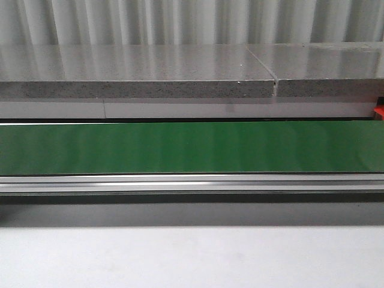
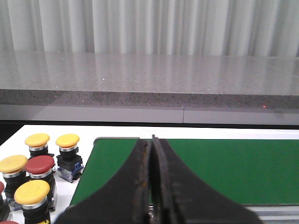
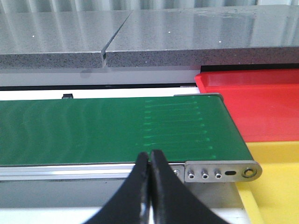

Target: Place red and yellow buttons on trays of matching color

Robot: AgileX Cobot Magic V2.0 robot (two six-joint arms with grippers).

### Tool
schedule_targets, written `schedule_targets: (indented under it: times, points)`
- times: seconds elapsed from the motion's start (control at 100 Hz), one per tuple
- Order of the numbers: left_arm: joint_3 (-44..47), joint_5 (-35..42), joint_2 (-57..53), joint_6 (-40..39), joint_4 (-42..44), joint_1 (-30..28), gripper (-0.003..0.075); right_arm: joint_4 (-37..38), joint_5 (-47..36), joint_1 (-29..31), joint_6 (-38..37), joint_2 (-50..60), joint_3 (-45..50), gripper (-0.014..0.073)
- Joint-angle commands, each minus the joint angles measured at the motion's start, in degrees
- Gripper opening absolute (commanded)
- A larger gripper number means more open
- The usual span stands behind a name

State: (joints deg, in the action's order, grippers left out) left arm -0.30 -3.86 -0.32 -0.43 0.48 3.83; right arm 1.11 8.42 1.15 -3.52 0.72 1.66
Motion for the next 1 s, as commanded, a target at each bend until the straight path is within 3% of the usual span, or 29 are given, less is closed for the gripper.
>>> schedule_targets:
  times: [0.0, 0.81, 0.99]
  points:
    - [2.9, 4.8, -2.3, -0.1, -0.5, -0.1, -0.0021, 0.3, -4.6, -0.2, 0.2, 0.4, -0.9, -0.0067]
    - [1.7, 5.9, -2.3, -0.1, 1.0, -0.1, -0.0021, 0.3, -4.6, -0.2, 0.2, 0.4, -0.9, -0.0067]
    - [-5.0, -0.9, -2.3, -0.1, 4.1, -0.1, -0.0021, 0.3, -4.6, -0.2, 0.2, 0.4, -0.9, -0.0067]
